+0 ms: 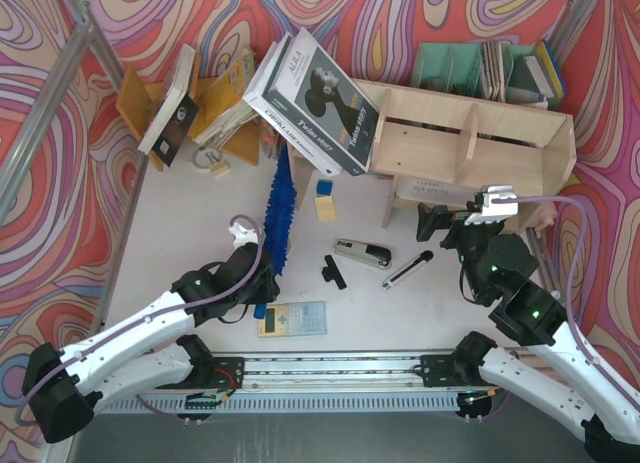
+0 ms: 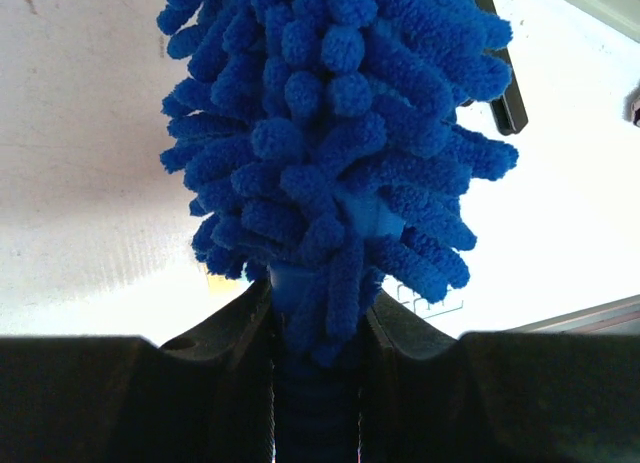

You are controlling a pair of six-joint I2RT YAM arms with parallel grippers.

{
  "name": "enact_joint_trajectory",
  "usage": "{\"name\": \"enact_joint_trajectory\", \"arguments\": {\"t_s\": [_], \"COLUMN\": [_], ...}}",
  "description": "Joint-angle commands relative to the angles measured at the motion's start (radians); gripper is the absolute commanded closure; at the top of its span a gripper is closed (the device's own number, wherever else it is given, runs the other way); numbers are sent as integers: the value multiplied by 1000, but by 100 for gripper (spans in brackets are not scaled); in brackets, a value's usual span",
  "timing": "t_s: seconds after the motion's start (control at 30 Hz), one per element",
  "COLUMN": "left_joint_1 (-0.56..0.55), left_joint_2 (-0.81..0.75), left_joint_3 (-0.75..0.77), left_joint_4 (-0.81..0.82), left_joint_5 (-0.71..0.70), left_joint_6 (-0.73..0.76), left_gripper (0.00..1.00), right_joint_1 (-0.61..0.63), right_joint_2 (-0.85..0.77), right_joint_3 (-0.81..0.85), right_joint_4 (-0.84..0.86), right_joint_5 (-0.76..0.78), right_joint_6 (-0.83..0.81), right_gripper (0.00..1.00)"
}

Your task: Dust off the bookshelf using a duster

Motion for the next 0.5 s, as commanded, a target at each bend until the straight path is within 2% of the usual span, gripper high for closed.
{"name": "enact_joint_trajectory", "arguments": {"t_s": [0.0,0.23,0.47], "left_joint_1": [0,-2,-2], "left_joint_2": [-45,-157,-159], "left_joint_3": [25,98,260], "left_joint_4": [-35,-52,-132], "left_joint_5": [-60,-104,-108], "left_joint_6": [16,46,128], "left_gripper": [100,100,100], "right_joint_1": [1,1,1], "right_joint_2": [0,-5,3], "right_joint_3": [-4,-7,-4], "right_joint_4": [35,38,35], "right_joint_5": [14,14,13], "right_joint_6": [-17,-19,-17], "right_gripper": [1,1,1]}}
